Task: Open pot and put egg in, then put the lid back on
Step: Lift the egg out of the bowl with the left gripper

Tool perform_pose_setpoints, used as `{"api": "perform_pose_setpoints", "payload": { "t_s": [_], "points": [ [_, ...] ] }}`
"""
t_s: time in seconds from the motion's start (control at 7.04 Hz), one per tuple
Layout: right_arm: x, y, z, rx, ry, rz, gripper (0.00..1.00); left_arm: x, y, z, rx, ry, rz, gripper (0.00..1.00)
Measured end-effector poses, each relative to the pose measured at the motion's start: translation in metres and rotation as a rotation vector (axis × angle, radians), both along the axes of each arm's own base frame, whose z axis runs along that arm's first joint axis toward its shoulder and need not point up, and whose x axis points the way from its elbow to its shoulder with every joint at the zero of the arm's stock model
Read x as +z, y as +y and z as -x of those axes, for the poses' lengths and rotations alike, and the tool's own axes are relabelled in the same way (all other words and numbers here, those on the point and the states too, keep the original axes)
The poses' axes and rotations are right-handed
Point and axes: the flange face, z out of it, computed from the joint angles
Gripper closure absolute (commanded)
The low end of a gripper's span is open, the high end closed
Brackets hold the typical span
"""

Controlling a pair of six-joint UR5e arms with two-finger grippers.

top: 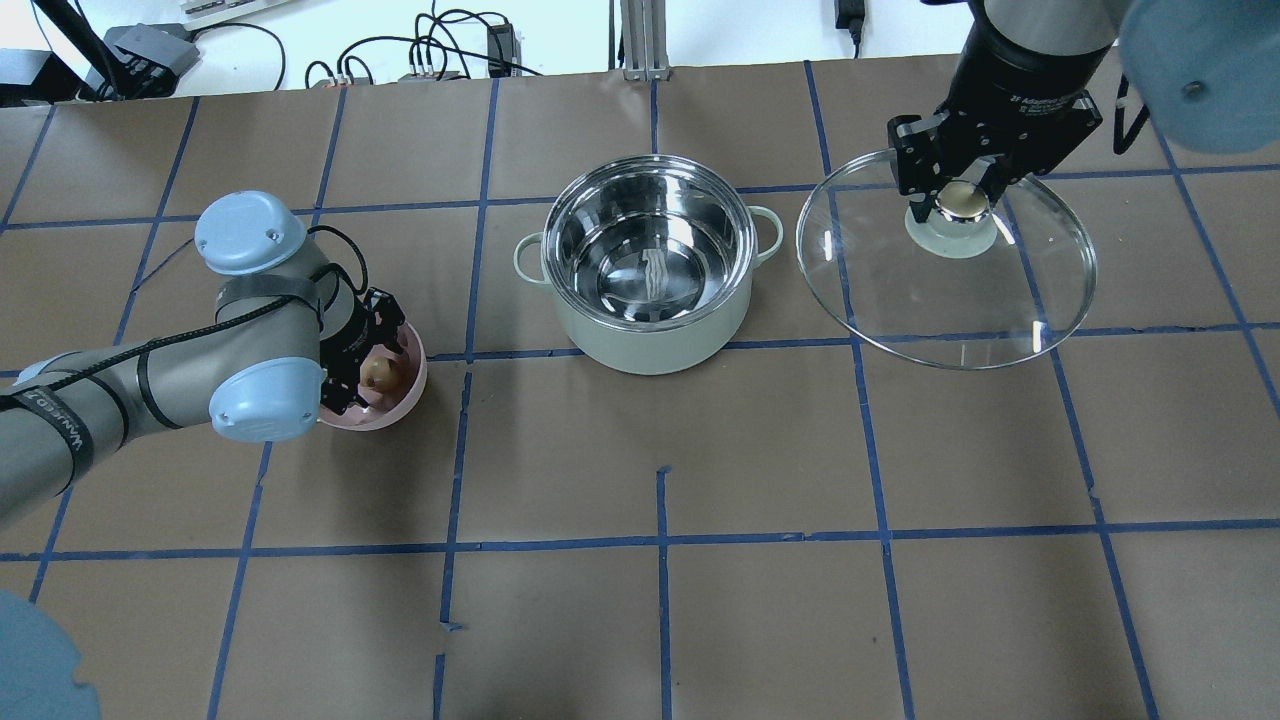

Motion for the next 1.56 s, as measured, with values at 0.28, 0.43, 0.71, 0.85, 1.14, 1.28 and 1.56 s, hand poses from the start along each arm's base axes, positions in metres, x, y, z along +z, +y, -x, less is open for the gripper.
{"api": "perform_pose_setpoints", "payload": {
  "t_s": [0.28,0.43,0.71,0.85,1.14,1.28,1.56],
  "points": [
    [0.0027,0.0009,0.0025,-0.006,0.033,0.005,1.0,-0.0012,0.0001,0.0,0.0,0.0,-0.003,0.23],
    [0.0034,0.0014,0.0021,-0.009,0.029,0.006,1.0,-0.0017,-0.0001,0.0,0.0,0.001,-0.004,0.27],
    [0.0037,0.0018,0.0003,-0.007,0.01,0.006,1.0,-0.0023,-0.0002,0.0002,0.001,0.002,-0.005,0.39],
    [0.0038,0.0018,0.0,-0.004,0.006,0.006,1.0,-0.0025,-0.0002,0.0008,0.001,0.009,-0.004,0.44],
    [0.0038,0.0019,-0.0004,-0.001,0.004,0.006,1.0,-0.0036,-0.0006,0.0024,0.001,0.026,-0.003,0.56],
    [0.004,0.002,-0.0007,0.0,0.004,0.006,1.0,-0.0036,-0.0009,0.0026,0.001,0.028,-0.003,0.59],
    [0.0039,0.002,-0.0007,0.002,0.002,0.006,1.0,-0.0022,-0.0026,0.0026,0.001,0.03,0.0,0.64]
  ]
}}
